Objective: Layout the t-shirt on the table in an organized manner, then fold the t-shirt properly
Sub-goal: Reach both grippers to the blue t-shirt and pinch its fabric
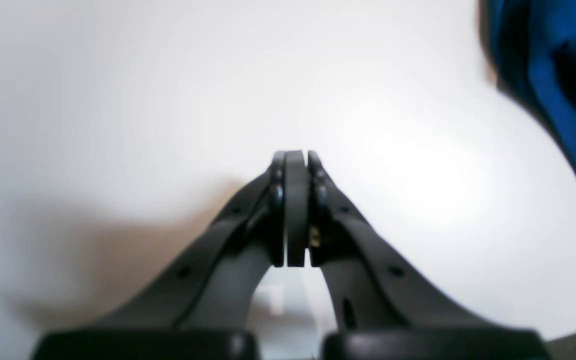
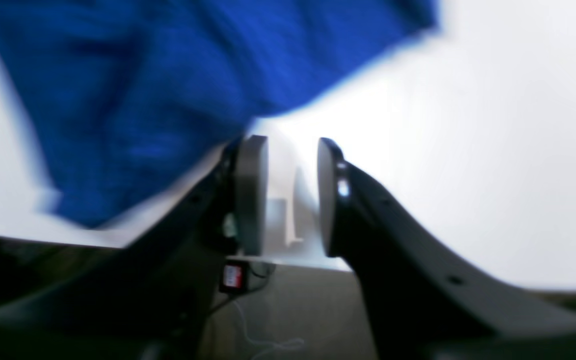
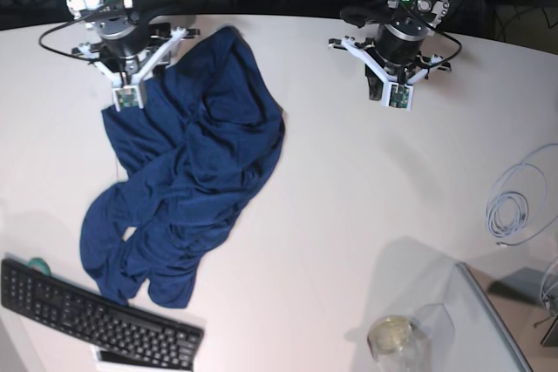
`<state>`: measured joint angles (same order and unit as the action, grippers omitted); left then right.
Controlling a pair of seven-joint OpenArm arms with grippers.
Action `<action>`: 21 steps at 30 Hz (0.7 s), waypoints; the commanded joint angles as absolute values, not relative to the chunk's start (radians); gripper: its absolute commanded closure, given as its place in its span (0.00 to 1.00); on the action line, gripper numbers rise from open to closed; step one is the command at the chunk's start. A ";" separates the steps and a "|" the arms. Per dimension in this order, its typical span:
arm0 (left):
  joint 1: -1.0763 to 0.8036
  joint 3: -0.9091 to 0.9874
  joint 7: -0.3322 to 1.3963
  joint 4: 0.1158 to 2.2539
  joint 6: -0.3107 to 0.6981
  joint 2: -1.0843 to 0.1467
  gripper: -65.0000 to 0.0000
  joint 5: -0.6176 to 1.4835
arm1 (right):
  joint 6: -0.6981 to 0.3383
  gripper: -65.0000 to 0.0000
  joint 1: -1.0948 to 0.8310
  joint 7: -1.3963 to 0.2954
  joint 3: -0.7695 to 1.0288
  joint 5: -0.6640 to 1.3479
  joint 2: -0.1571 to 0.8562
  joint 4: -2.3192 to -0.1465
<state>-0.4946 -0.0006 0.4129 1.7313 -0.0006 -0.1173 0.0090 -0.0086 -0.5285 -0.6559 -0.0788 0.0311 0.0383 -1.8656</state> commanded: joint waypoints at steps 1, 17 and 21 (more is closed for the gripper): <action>-0.503 0.004 0.404 1.745 -0.005 -0.124 1.00 0.008 | -0.008 0.69 -0.524 -0.656 -0.116 0.031 0.058 -1.882; -0.516 0.409 0.394 1.630 0.469 -0.166 1.00 0.308 | 0.002 0.24 -0.481 -0.625 -0.361 0.022 0.104 -1.867; -0.550 0.400 0.163 1.624 0.496 -0.166 1.00 0.262 | 0.097 0.23 -0.473 -0.549 -0.389 -0.090 0.093 -1.778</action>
